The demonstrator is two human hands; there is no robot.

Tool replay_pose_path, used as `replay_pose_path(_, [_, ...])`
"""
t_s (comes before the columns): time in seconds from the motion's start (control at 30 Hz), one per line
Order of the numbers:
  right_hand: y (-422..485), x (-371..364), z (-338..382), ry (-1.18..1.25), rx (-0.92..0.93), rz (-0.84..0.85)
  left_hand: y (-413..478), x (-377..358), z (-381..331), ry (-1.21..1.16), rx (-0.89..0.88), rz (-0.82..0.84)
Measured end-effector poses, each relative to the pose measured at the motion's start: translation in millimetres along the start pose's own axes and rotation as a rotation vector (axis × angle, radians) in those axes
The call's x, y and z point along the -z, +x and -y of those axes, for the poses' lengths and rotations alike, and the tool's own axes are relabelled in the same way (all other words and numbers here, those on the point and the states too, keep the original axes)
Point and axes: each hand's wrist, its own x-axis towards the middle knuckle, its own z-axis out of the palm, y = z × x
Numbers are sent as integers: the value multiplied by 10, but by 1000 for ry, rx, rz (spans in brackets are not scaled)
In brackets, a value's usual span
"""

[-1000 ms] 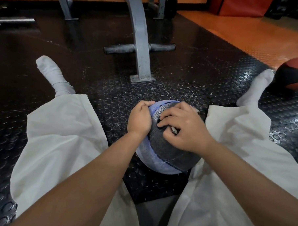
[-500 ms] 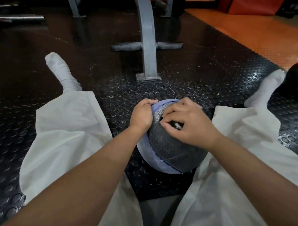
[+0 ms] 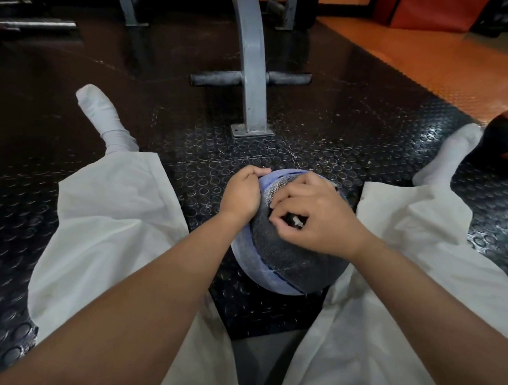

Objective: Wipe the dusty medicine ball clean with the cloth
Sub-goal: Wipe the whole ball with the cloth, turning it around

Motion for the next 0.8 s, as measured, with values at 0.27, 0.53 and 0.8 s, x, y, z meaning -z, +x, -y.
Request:
replay_pose_path(0.27, [53, -108, -113, -165, -593, -367, -62, -59, 13, 59, 13, -99])
replay_pose_path(0.53, [-109, -19, -35, -126, -106, -145, -81, 64, 115, -117, 42, 37])
replay_pose_path(0.8, [91, -96, 27, -241, -283, -187, -90, -70, 70, -96, 3, -3])
